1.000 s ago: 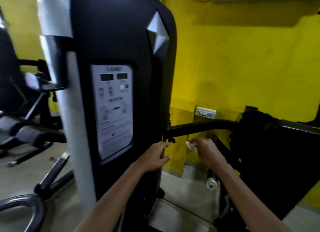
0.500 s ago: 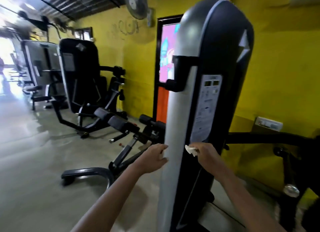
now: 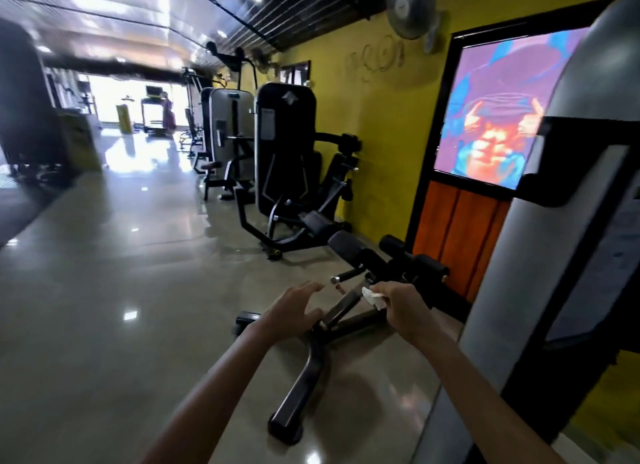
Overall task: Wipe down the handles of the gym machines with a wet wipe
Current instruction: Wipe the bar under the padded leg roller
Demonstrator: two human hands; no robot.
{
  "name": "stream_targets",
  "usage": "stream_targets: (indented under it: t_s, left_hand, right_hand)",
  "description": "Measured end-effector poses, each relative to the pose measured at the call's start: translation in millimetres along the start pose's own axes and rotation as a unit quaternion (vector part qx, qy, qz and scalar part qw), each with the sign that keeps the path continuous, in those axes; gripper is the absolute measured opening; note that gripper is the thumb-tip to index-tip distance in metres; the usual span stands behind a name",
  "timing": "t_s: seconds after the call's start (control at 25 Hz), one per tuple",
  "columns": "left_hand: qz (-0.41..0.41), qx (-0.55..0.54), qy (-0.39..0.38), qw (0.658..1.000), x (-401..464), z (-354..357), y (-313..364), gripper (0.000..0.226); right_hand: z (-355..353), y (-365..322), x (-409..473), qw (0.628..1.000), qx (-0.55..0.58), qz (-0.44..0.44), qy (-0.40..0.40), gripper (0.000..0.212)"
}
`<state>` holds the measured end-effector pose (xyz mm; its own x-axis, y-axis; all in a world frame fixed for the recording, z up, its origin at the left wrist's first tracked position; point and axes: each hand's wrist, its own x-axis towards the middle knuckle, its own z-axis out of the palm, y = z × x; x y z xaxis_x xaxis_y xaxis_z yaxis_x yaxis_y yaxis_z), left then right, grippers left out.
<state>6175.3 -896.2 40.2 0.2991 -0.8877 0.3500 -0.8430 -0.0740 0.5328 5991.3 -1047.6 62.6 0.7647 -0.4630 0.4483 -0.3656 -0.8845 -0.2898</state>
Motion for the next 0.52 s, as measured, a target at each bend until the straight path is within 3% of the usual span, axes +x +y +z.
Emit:
stream_targets:
  t_s: [0.52]
  left_hand:
    - [-0.076,0.049,0.08,0.993,130.7,-61.0,-155.2,0.054]
  right_hand:
    - [92.9,17.0,232.3,0.998,0.057,-0.033,-0.014,0.024]
